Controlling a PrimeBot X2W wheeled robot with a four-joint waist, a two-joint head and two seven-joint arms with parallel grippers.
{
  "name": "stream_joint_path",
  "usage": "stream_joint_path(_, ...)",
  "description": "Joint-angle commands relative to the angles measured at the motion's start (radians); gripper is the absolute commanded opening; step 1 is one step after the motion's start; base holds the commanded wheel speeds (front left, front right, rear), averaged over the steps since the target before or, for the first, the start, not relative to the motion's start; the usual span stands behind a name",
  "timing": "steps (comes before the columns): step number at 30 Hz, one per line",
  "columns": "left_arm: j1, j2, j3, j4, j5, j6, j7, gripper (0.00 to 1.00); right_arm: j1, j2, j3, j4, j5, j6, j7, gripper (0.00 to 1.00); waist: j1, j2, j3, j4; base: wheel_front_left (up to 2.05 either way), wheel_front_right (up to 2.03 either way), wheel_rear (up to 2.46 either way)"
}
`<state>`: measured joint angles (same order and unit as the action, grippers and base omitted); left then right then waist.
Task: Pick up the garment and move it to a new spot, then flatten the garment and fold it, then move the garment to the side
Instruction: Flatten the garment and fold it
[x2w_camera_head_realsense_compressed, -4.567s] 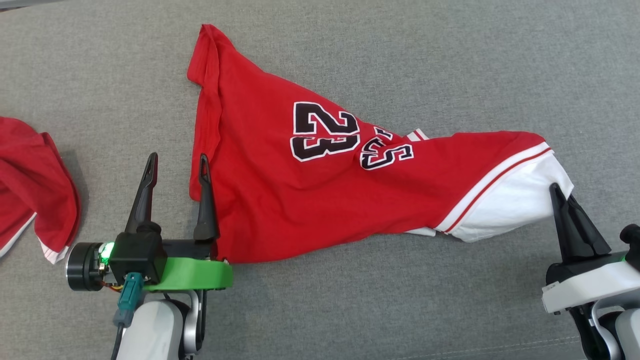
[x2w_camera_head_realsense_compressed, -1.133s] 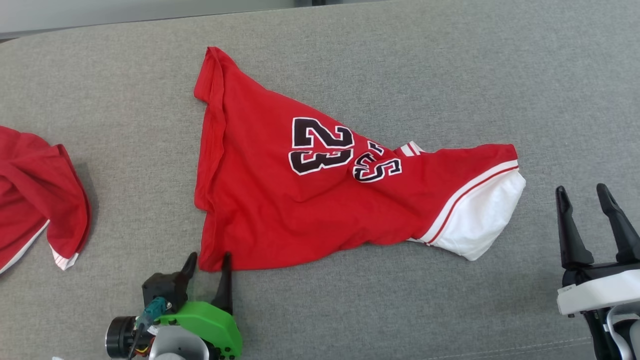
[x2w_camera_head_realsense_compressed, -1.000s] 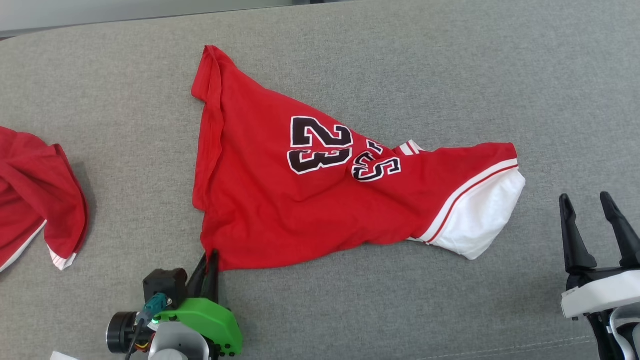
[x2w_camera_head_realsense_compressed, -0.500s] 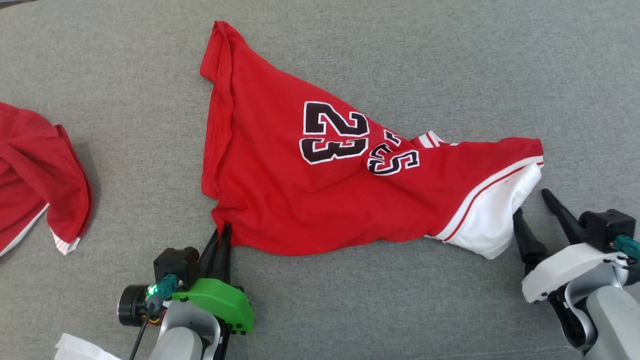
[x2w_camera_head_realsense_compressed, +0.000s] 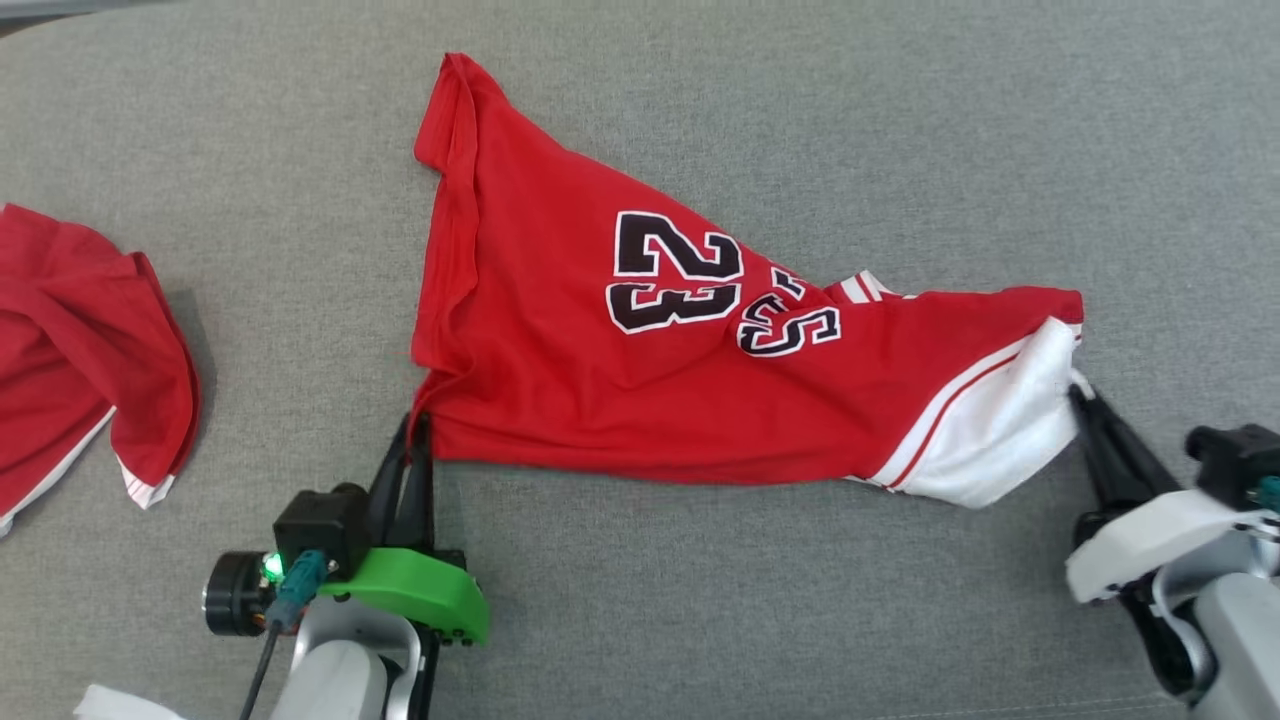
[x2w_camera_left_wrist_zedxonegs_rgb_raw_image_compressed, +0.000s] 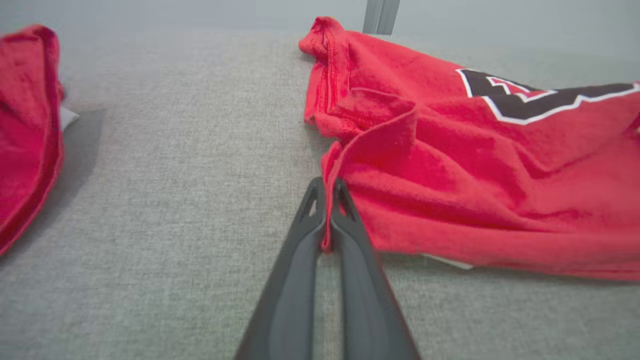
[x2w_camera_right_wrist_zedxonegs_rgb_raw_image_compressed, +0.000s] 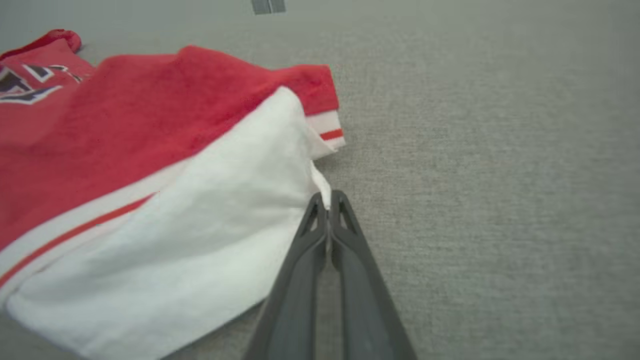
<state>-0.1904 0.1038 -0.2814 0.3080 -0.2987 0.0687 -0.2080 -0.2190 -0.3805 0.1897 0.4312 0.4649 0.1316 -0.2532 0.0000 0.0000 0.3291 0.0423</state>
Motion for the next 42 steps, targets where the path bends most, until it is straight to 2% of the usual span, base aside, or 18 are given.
stream_joint_path(1,0.006,0.014,0.006,-0.025,0.013,0.011,-0.012,0.0,0.02,-0.007,-0.038,-0.033,-0.003,-0.002,-0.009,0.0,0.0,0.0,-0.026,-0.006,0.0,0.0,0.0)
stream_joint_path(7,0.026,0.057,0.018,-0.232,0.064,0.047,-0.038,0.0,0.097,0.017,-0.236,-0.28,-0.065,-0.002,-0.012,0.0,0.0,0.0,-0.089,-0.026,0.0,0.0,0.0)
stream_joint_path(13,-0.022,0.116,0.019,-0.488,0.13,0.059,-0.013,0.0,0.094,0.02,-0.379,-0.545,-0.141,-0.002,-0.012,0.0,0.0,0.0,-0.151,-0.041,0.0,0.0,0.0)
stream_joint_path(19,-0.132,0.175,0.051,-0.701,0.186,0.06,0.055,0.0,-0.021,-0.049,-0.494,-0.754,-0.181,-0.002,0.028,0.0,0.0,0.0,-0.203,-0.057,0.0,0.0,0.0)
stream_joint_path(25,-0.286,0.213,0.084,-0.805,0.197,0.037,0.116,0.0,-0.185,-0.129,-0.553,-0.836,-0.151,-0.002,0.106,0.0,0.0,0.0,-0.218,-0.069,0.0,0.0,0.0)
stream_joint_path(29,-0.377,0.218,0.089,-0.789,0.167,0.013,0.154,0.0,-0.269,-0.172,-0.531,-0.799,-0.111,-0.002,0.152,0.0,0.0,0.0,-0.203,-0.073,0.0,0.0,0.0)
stream_joint_path(33,-0.475,0.195,0.084,-0.691,0.11,-0.017,0.169,0.0,-0.355,-0.208,-0.477,-0.72,-0.071,-0.002,0.172,0.0,0.0,0.0,-0.162,-0.072,0.0,0.0,0.0)
stream_joint_path(37,-0.604,0.158,0.086,-0.501,0.042,-0.05,0.145,0.0,-0.476,-0.241,-0.388,-0.601,-0.039,-0.002,0.163,0.0,0.0,0.0,-0.103,-0.069,0.0,0.0,0.0)
stream_joint_path(42,-0.819,0.108,0.088,-0.176,0.008,-0.087,0.058,0.0,-0.709,-0.261,-0.265,-0.408,-0.021,-0.002,0.129,0.0,0.0,0.0,-0.035,-0.062,0.0,0.0,0.0)
